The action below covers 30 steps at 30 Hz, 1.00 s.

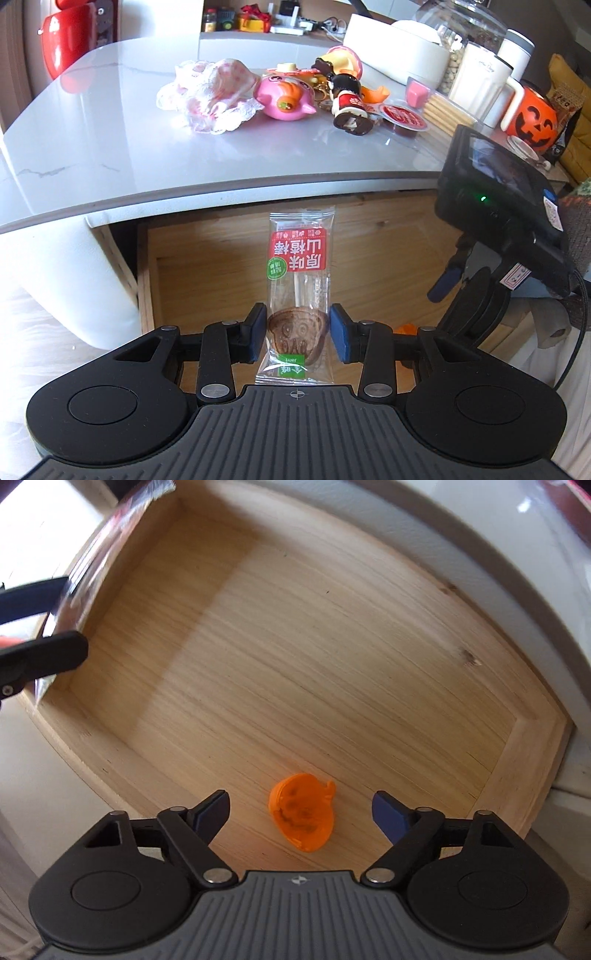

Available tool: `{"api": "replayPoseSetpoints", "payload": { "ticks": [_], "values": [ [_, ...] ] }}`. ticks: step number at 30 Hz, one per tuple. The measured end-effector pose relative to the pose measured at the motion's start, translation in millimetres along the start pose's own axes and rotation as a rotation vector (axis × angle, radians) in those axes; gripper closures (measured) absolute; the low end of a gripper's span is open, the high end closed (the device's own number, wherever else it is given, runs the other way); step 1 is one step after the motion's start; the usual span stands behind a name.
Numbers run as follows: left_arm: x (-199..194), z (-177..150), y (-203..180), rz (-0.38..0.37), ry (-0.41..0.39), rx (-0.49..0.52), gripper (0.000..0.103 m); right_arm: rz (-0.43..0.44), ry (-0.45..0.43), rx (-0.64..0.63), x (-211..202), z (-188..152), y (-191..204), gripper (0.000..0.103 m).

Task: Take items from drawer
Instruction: 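Lift the snack stick with the left tool while the right tool reaches toward the remaining orange toy, then grasp the orange toy with the right tool while the left tool carries the snack stick upward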

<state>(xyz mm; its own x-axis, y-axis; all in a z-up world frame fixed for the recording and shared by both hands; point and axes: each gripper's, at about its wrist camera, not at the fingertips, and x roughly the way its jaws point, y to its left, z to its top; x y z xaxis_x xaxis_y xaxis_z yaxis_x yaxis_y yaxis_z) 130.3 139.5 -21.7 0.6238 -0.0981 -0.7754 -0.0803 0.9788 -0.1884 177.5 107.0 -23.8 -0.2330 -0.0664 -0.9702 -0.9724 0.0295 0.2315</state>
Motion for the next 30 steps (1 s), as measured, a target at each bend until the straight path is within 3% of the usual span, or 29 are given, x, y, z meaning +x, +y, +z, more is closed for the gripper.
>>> {"api": "replayPoseSetpoints", "payload": {
  "ticks": [5, 12, 19, 24, 26, 30],
  "values": [
    [1.4, 0.9, -1.6, 0.023, -0.004, 0.016, 0.062, 0.024, 0.070, -0.006, 19.4, 12.1, 1.4, 0.022],
    [1.7, -0.5, 0.3, 0.017, 0.000, 0.015, 0.062, -0.144, 0.114, -0.187, 41.8, 6.2, 6.1, 0.022],
    [2.6, -0.8, -1.7, 0.017, 0.005, 0.025, 0.062, 0.005, 0.128, -0.079, 43.8, -1.6, -17.7, 0.022],
    [5.0, -0.6, -1.6, 0.026, 0.015, 0.026, 0.062, 0.010, 0.112, -0.094, 48.5, -5.4, -17.4, 0.035],
    [5.9, -0.7, -1.4, 0.029, 0.019, 0.025, 0.062, 0.007, 0.110, -0.107, 48.9, -6.4, -15.2, 0.046],
    [6.5, -1.3, -1.6, 0.029, 0.025, 0.028, 0.062, -0.002, 0.110, -0.145, 49.6, -12.1, -9.1, 0.057]
  ]
}}
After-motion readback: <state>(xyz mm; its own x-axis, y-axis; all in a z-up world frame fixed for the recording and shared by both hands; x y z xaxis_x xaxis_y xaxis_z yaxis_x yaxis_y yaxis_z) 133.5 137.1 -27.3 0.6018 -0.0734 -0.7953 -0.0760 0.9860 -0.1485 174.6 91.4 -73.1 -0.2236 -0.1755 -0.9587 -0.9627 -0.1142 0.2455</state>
